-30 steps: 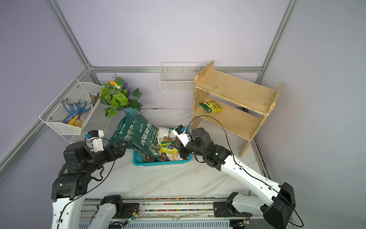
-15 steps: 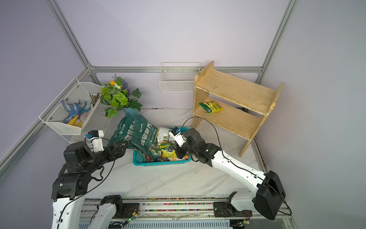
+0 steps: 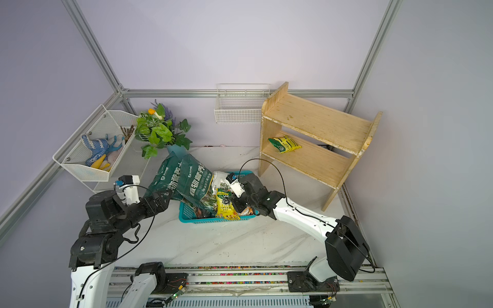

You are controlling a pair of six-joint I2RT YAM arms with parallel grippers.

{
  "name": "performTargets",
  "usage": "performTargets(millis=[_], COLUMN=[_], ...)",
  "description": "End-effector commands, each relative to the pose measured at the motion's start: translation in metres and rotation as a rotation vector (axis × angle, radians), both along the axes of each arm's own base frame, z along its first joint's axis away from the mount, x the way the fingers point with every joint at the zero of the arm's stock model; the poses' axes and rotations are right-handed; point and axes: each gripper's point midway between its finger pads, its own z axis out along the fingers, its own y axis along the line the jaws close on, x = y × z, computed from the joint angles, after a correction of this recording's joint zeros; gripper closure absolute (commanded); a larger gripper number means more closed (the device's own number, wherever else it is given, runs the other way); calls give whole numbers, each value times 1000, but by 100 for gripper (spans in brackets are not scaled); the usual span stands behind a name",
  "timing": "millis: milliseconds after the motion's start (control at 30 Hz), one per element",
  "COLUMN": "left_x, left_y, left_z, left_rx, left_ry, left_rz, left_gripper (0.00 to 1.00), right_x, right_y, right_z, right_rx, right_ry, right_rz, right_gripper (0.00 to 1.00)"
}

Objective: Take down the fertilizer bag from the shelf
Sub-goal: Place the fertilizer bag in the storage box.

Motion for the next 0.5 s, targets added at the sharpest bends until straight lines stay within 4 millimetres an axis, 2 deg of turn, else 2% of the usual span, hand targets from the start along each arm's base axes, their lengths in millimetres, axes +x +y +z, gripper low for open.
performTargets(millis=[0,100,333,467], left_x=[3,3,4,3], left_y=[2,2,3,3], left_z=[-13,-14,-14,-14], left_rx=[-4,-5,-4,-5], left_ry=[19,20,22,22], left_rz=[11,11,16,15], left_gripper=[0,0,0,0], right_x=[1,-4,-21,-31], right_y=[-1,1,15,30], right_z=[4,16,71,93], right_rx=[-1,38,176,241], right_ry=[-48,-87,-208,-263], right_rz=[-7,3,13,55], right_gripper=[100,100,100,100])
